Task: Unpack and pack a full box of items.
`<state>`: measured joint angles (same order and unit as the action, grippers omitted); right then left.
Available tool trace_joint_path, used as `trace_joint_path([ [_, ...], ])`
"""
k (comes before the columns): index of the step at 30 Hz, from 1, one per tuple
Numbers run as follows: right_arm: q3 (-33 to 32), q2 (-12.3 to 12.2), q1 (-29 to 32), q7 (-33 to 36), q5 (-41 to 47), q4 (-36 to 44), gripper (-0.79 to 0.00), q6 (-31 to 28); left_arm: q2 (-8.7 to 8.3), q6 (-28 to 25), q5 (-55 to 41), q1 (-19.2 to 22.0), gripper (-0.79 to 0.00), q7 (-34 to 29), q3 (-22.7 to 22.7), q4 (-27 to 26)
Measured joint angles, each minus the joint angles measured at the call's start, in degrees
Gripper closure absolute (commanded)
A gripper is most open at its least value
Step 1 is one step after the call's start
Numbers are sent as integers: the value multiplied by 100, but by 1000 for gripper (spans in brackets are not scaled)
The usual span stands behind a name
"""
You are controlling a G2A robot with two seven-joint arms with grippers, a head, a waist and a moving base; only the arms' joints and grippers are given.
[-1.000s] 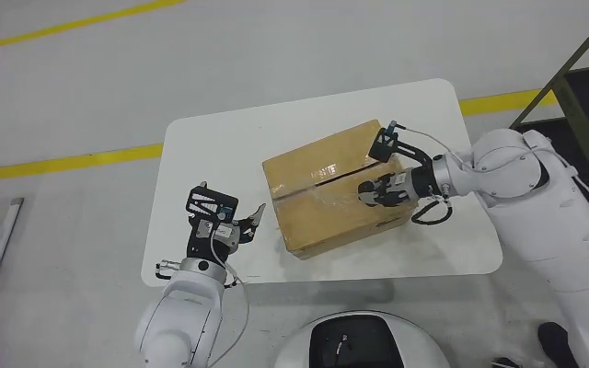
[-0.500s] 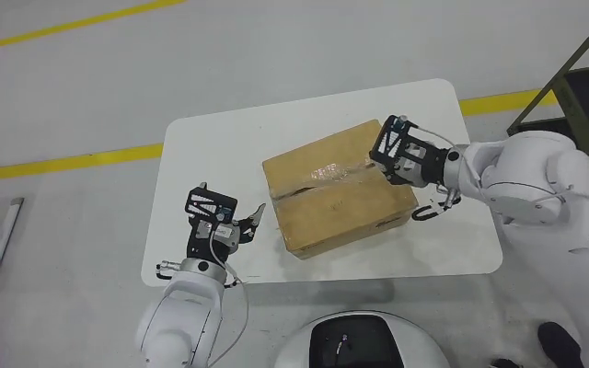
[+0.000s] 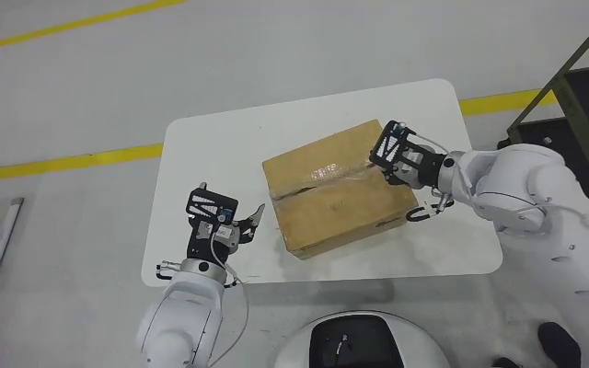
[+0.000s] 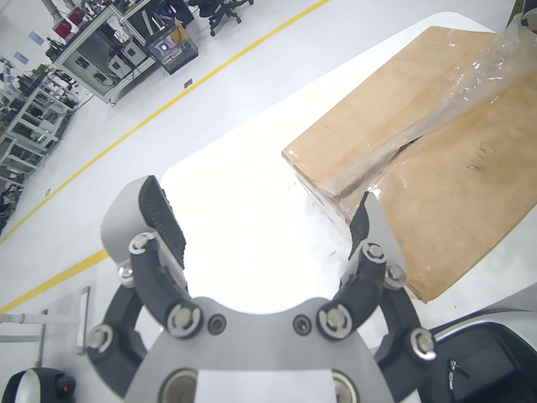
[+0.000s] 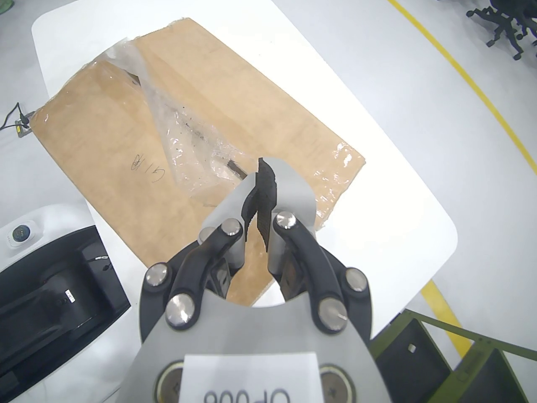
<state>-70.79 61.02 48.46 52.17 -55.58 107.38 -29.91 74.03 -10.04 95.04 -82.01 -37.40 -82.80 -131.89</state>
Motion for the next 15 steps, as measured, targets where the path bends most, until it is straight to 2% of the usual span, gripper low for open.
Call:
trace_joint_path([
  [5, 50, -4, 76, -732, -474, 72, 0, -53, -5, 25, 9, -40, -785, 0, -52, -5],
  [10, 186, -11, 114, -969, -1024, 194, 0, -174, -8, 24, 7, -50, -785, 18, -75, -1],
  [12, 193, 1, 168, -1147, -854, 75, 0, -100, -9, 23, 3, -47, -785, 26, -80, 10],
  [15, 178, 16, 152, -883, -84, -112, 0, 38, -11, 9, -6, -36, -785, 37, -82, 20],
])
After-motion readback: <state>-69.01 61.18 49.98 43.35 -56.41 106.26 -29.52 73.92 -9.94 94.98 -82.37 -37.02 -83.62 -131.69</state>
